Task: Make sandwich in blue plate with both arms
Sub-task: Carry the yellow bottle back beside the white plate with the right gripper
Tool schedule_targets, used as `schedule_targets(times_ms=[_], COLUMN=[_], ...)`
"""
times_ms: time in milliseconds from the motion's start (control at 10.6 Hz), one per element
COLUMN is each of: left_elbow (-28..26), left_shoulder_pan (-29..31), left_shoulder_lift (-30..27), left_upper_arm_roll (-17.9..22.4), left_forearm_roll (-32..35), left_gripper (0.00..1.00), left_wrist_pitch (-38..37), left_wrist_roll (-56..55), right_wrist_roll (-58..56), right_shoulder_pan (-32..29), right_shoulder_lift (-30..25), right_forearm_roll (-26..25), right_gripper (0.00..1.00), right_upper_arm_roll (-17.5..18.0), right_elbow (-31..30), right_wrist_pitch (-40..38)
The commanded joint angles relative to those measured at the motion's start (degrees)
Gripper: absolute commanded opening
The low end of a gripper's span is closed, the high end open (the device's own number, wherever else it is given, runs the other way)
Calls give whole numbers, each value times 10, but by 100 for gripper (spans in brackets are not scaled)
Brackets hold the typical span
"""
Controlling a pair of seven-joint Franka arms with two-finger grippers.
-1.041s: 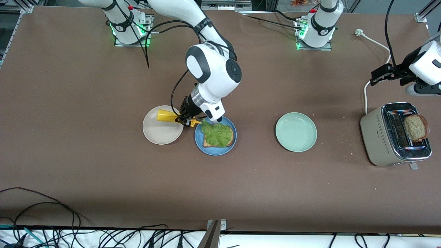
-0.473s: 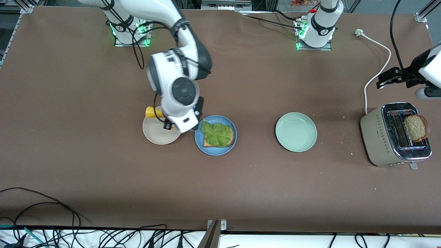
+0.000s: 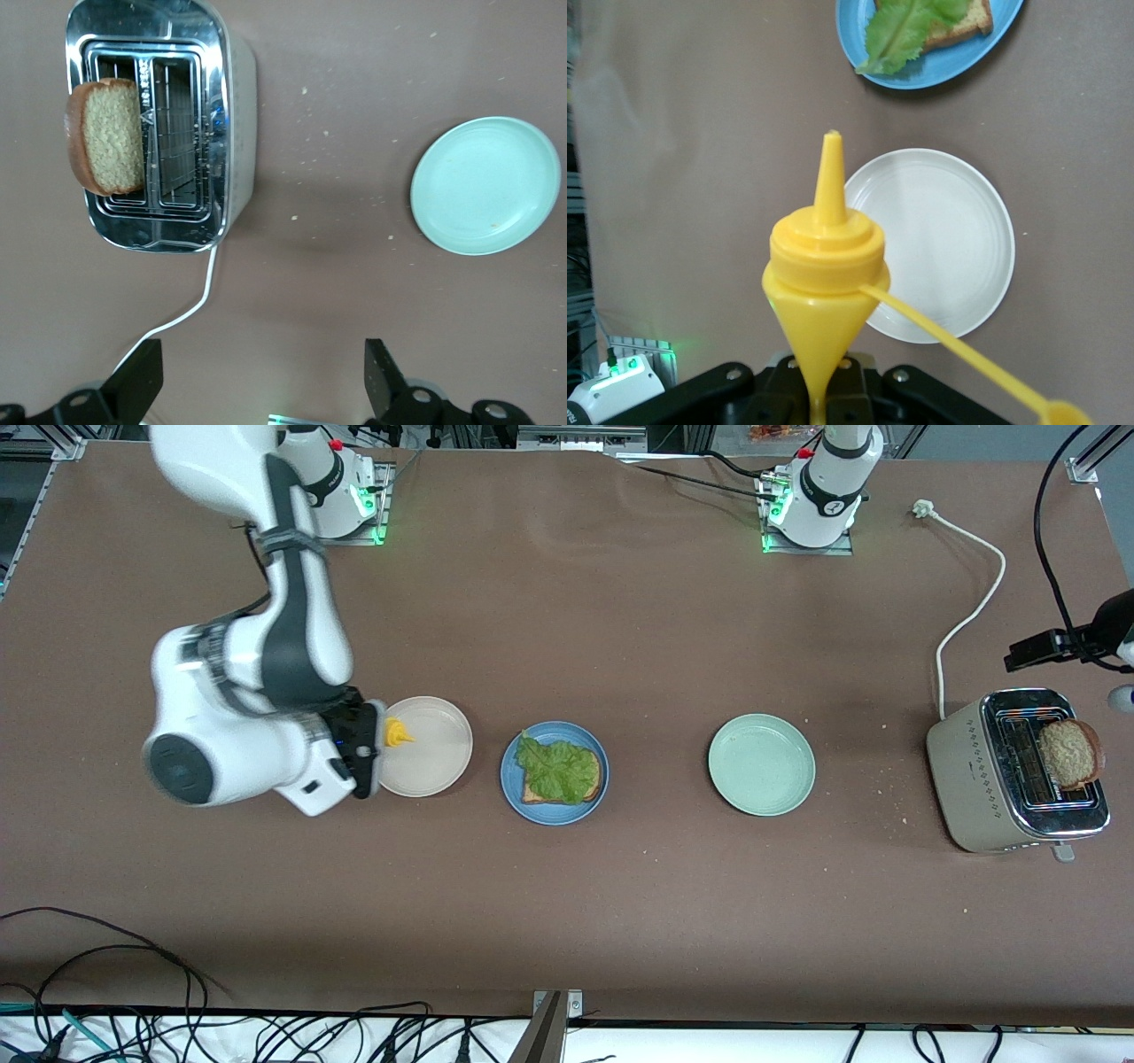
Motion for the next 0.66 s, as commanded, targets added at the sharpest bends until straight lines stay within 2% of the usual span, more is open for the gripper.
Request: schedule_targets(times_ms=[0,189,378,568], left_elbow=[34,34,34,34], left_shoulder_pan=[33,47,72,107], left_shoulder_lift=[57,77,105,134], left_upper_arm_roll=[-6,-5,-6,-6], left_forearm_roll=[22,31,60,60], left_gripper=[100,100,100,100], left_wrist_pitch=[11,35,65,96], left_wrist_roll=[52,89,139,173], right_wrist_roll=[-123,-203,-295,-408], right_shoulder_pan=[-78,-112,-132,-152], right_shoulder_lift=[-3,2,13,32], right_forearm_roll=[98,152,193,228], right_gripper=[0,0,0,0], right_upper_arm_roll=[12,14,14,16], right_elbow=[-13,-48,-85,-116], right_wrist_pitch=[-57,-79,-77,-83])
